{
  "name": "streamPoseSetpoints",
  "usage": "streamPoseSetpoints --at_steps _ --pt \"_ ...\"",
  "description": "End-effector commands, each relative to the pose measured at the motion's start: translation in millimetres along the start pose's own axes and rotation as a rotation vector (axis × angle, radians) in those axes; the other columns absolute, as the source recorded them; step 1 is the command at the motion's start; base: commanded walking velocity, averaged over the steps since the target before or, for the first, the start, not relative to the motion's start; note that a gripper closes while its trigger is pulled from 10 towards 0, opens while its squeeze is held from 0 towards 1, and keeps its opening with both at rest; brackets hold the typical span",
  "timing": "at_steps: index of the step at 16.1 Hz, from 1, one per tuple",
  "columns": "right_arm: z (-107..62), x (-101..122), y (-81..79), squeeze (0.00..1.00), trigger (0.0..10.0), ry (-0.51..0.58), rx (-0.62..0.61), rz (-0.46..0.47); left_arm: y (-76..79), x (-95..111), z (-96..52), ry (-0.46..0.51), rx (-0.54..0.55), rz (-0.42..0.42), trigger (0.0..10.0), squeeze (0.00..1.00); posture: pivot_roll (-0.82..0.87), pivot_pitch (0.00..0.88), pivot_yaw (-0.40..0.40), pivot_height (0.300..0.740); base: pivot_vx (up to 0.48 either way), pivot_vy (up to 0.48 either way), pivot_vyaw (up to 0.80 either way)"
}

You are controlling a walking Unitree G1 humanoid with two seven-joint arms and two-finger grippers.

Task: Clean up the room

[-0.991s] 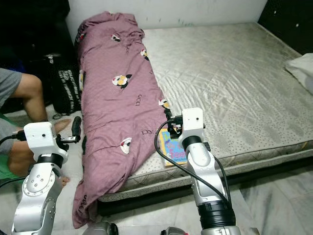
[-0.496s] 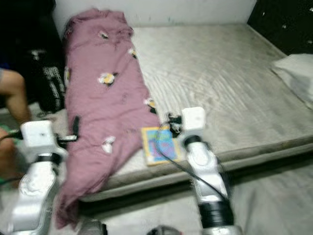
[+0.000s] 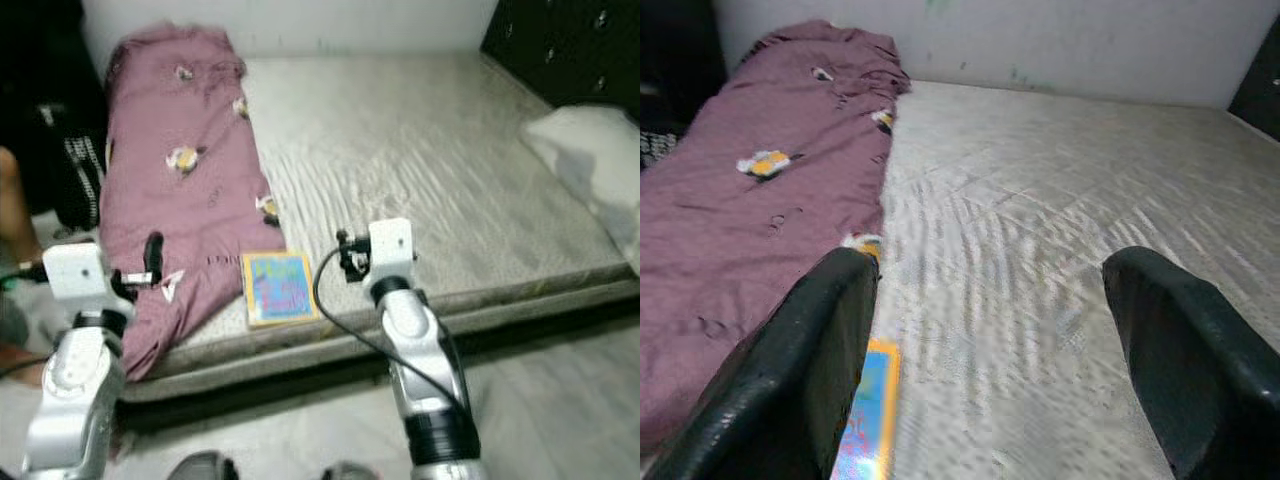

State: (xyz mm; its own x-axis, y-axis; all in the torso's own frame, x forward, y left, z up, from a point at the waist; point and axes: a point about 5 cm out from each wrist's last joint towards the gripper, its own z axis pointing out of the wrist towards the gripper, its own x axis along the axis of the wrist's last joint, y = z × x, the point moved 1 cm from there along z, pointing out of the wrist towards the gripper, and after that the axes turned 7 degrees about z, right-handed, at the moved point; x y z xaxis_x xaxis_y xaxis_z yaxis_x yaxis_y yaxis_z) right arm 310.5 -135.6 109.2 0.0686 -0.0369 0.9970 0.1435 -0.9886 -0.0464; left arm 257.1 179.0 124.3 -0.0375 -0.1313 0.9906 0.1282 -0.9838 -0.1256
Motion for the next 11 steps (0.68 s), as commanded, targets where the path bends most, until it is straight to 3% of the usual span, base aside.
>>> streamPoseSetpoints --at_steps 1,6,11 --pt "0.2 2.4 3.5 0.0 10.0 0.004 -0.008 -0.008 2.9 2.3 -1.3 0.013 -0.027 -0.004 10.0 0.0 0.04 0.045 -0.041 0.74 0.0 0.0 0.0" --pt "0.6 2.7 3.9 0.0 10.0 0.005 -0.011 -0.01 5.1 4.3 -3.2 0.033 -0.056 -0.023 10.0 0.0 0.05 0.046 -0.043 0.74 0.0 0.0 0.0" --pt "0.9 3.2 4.3 0.0 10.0 0.007 -0.017 -0.01 6.2 5.2 -3.0 0.042 -0.071 -0.032 10.0 0.0 0.04 0.047 -0.041 0.74 0.28 0.0 0.0"
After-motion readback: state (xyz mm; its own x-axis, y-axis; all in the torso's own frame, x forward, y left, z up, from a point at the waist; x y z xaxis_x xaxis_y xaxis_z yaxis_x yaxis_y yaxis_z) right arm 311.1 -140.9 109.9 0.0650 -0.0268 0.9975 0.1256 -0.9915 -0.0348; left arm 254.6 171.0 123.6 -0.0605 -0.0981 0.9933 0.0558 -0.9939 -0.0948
